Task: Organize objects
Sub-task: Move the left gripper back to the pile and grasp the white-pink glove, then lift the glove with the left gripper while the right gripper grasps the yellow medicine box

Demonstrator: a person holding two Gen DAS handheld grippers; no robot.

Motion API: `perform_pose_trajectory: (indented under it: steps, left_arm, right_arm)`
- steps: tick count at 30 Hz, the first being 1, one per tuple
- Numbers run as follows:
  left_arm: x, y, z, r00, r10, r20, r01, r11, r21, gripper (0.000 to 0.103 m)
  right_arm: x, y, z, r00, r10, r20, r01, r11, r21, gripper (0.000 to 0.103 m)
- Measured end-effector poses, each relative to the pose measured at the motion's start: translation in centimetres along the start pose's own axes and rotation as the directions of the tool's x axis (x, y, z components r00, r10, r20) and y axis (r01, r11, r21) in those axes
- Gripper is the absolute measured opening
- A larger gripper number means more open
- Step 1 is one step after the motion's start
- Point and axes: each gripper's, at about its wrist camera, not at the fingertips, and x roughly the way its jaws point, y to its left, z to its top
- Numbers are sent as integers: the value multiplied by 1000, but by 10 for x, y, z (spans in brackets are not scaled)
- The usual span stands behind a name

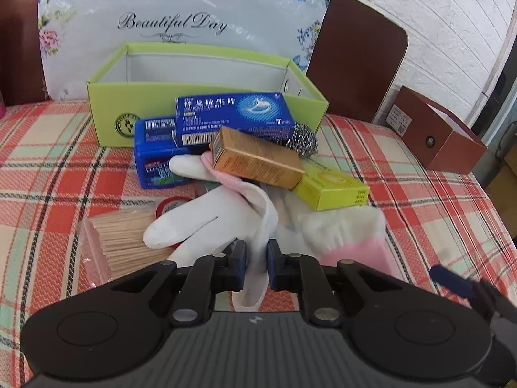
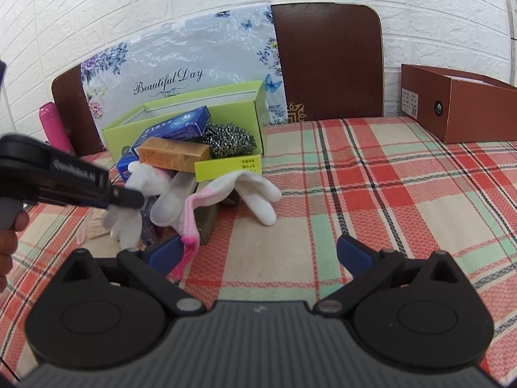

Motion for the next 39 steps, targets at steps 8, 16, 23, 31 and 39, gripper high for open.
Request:
perform_pose_trajectory:
  steps: [8,16,23,31,39]
  left_arm:
    - [-62,23,-39,1000,5,14,-5,999,45,4]
    - [-77,49,-81,995,82,-53,-83,996,-20,8]
    - [-93,32,-60,993,62,97,-68,996,62,66]
    - [-77,11,-51,989,-48,139,14,972,235,77]
    - [-18,7,-62,999,53,-8,-47,943,330,77]
  right_arm:
    - [8,10,44,995,55,81,-54,998,-7,103]
    - [82,32,60,1000,-19,9,20,979,-203,96]
    - [78,27,55,1000,8,-26,-13,976,-217,65]
    - [-25,3,31,994,93,51,-83,982,-172,65]
    - [-53,-10,-31,989,33,-141,-57,984,-170,77]
